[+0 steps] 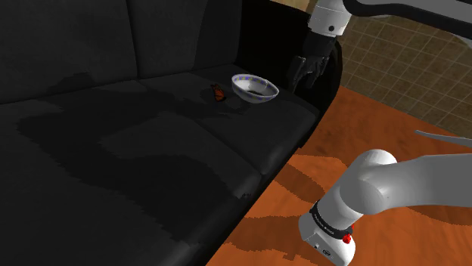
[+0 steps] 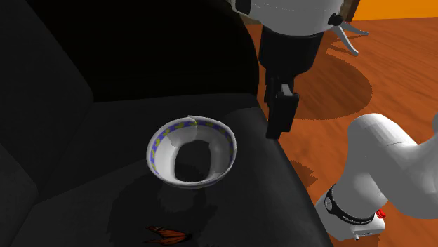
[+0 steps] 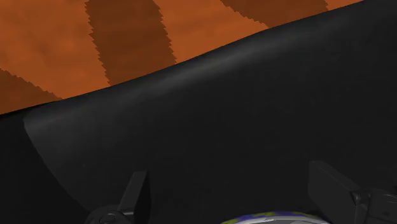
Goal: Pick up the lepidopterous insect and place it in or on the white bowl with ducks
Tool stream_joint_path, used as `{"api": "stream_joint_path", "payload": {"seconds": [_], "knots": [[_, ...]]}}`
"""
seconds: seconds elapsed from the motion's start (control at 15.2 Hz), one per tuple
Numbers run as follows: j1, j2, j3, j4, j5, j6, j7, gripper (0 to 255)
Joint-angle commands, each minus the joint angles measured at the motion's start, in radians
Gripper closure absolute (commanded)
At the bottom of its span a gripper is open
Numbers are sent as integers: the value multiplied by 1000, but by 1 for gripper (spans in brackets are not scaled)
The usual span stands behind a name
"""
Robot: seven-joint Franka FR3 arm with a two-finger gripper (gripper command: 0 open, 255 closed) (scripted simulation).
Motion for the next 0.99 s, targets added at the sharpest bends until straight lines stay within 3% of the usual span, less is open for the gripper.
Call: {"api": "stream_joint_path", "payload": {"seconds": [0.0,0.92], "knots": [[0,0,0,0,0,0,0,0],[84,453,120,268,130,156,61,0]]}}
